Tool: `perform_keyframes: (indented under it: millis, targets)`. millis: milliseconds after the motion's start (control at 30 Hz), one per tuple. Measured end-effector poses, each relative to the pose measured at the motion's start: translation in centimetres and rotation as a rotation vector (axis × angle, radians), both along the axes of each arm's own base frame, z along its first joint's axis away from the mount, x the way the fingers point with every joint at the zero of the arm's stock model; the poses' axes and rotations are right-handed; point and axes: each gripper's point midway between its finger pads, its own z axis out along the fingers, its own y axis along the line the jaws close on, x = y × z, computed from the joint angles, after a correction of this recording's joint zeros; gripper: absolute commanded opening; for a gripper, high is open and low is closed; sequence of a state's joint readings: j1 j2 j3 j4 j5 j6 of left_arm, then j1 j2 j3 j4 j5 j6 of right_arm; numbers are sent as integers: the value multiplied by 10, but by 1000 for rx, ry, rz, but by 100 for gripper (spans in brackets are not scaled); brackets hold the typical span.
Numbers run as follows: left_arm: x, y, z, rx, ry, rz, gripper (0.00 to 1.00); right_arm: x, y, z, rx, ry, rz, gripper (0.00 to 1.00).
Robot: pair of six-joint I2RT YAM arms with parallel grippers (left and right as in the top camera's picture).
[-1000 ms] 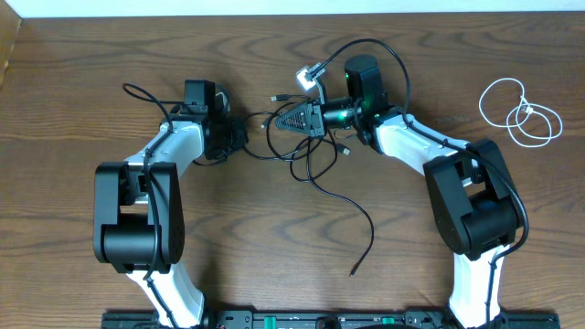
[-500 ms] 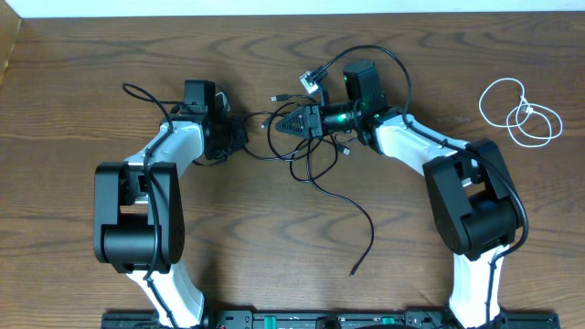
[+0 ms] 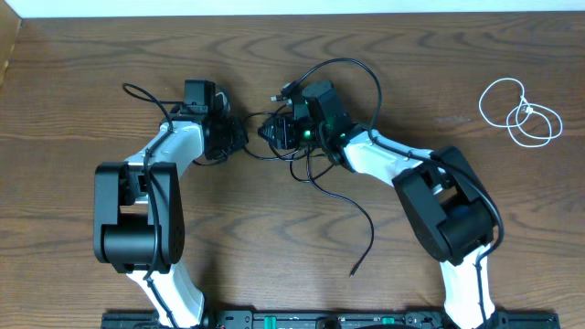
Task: Untangle cables
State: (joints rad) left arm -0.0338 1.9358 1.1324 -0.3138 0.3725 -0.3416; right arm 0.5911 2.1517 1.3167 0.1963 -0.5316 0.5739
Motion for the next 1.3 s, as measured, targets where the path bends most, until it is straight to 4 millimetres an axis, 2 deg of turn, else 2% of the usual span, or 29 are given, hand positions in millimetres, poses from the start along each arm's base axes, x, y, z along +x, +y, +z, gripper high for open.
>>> perform_keyframes:
  millis: [133, 200, 367, 467, 500, 567, 633, 733, 900, 1000, 1133, 1300]
  targets:
    - [0, 0, 0, 0, 1, 1, 10, 19, 1, -3, 9, -73, -64, 45]
    - [0, 0, 0, 0, 0, 0, 10, 24, 1, -12, -3, -82, -95, 44]
    - [0, 0, 0, 0, 0, 2, 10, 24, 7, -39, -30, -88, -121, 43]
    - [0, 0, 0, 0, 0, 2, 10, 23, 13, -41, -24, -106, -121, 42]
    - [0, 0, 0, 0, 1, 2, 10, 24, 13, -41, -25, -109, -124, 38]
    - [0, 0, 0, 0, 0, 2, 10, 22, 15, -42, -28, -112, -123, 16]
    - [0, 0, 0, 0, 1, 2, 10, 22, 15, -45, -30, -109, -129, 1]
    - [0, 0, 0, 0, 1, 2, 10, 22, 17, -48, -23, -108, -130, 1]
    - [0, 0, 0, 0, 1, 2, 10, 20, 23, -39, 27, -138, -69, 1]
    - [0, 0, 0, 0, 1, 3, 10, 16, 21, -34, 71, -114, -5, 1]
    - [0, 0, 0, -1, 1, 2, 10, 15, 6, -25, 145, -67, 81, 1]
    - [0, 0, 0, 0, 1, 3, 10, 15, -17, -4, 241, -31, 174, 1]
